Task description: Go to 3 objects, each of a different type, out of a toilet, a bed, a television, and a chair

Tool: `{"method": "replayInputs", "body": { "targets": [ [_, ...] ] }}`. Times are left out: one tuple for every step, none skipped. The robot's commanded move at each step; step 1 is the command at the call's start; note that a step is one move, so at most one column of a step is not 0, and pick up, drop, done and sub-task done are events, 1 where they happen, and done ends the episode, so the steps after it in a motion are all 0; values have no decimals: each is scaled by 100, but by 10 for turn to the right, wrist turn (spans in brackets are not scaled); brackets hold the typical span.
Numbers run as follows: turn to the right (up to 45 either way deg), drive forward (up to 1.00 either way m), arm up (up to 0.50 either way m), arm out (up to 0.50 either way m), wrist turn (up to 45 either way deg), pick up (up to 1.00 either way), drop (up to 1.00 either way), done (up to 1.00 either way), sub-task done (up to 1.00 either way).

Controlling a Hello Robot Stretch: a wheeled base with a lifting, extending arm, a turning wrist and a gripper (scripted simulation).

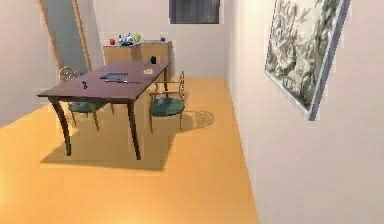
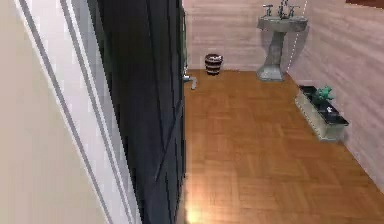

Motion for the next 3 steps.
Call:
{"method": "replayInputs", "body": {
  "targets": [
    [0, 100, 0, 0, 0, 0, 0, 0, 0],
    [0, 65, 0, 0, 0, 0, 0, 0, 0],
    [300, 0, 0, 0, 0, 0, 0, 0, 0]
  ]
}}
